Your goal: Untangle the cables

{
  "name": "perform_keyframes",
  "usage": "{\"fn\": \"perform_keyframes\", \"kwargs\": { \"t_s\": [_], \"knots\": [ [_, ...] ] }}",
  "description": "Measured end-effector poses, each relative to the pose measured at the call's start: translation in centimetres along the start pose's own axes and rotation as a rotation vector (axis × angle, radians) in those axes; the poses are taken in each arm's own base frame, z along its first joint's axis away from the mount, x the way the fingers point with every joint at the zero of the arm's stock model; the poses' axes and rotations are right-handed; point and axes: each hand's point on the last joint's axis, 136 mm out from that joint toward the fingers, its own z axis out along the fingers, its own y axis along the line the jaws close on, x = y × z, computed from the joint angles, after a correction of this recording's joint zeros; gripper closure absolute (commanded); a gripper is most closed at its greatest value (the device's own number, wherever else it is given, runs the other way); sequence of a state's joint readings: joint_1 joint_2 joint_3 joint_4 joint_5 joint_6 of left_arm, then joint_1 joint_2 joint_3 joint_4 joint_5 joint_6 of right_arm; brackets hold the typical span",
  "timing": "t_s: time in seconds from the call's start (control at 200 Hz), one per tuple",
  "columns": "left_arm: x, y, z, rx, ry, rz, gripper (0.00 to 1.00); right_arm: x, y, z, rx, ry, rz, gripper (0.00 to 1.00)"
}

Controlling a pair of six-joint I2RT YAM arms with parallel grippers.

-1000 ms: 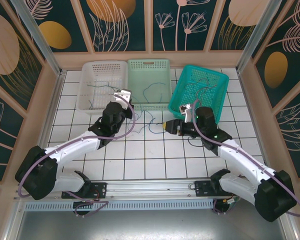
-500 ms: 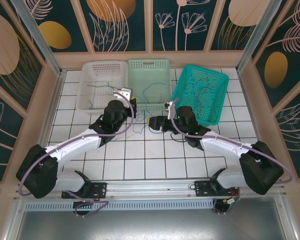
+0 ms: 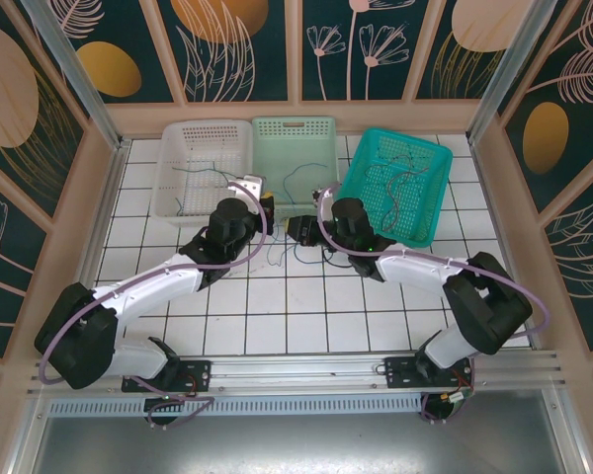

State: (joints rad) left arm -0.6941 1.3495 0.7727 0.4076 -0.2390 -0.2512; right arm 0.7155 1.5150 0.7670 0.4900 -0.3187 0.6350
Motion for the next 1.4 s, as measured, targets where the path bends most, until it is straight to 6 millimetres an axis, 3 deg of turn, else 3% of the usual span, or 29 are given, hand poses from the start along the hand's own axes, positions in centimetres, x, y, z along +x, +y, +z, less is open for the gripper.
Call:
{"fn": "perform_keyframes", "kwargs": {
  "t_s": [0.35, 0.485, 0.636, 0.831, 0.991, 1.096, 1.186, 1.401],
  "knots": [
    [0.2, 0.6, -0.1, -0.044, 0.004, 0.071, 0.94, 1.2, -0.1, -1.1, 0.058, 0.108, -0.065, 1.0],
    [0.7, 0.4, -0.2, -0.043, 0.024, 0.138, 0.94, -0.2, 0.9, -3.4, 0.093, 0.137, -0.129, 1.0],
    [1.4, -1.5, -0.7, 0.044, 0.039, 0.173, 0.94, -2.3, 1.0, -6.8, 0.105, 0.124, -0.154, 1.0],
    [2.3, 0.5, -0.7, -0.01, 0.062, 0.175, 0.94, -2.7, 1.6, -9.4, 0.065, 0.148, -0.134, 1.0],
    [2.7, 1.0, -0.8, -0.032, 0.068, 0.172, 0.83, -2.5, 2.7, -9.7, 0.003, 0.182, -0.125, 1.0],
    [2.9, 0.9, -1.4, -0.012, 0.061, 0.154, 0.68, -2.5, 2.7, -9.8, 0.002, 0.18, -0.125, 1.0],
    [3.2, 0.0, -2.3, 0.06, 0.036, 0.108, 0.57, -2.7, 2.9, -10.3, -0.004, 0.165, -0.129, 1.0],
    [5.6, -2.5, -3.7, 0.247, 0.056, 0.031, 0.44, -4.5, 3.7, -11.0, -0.031, 0.087, -0.121, 1.0]
  ]
}}
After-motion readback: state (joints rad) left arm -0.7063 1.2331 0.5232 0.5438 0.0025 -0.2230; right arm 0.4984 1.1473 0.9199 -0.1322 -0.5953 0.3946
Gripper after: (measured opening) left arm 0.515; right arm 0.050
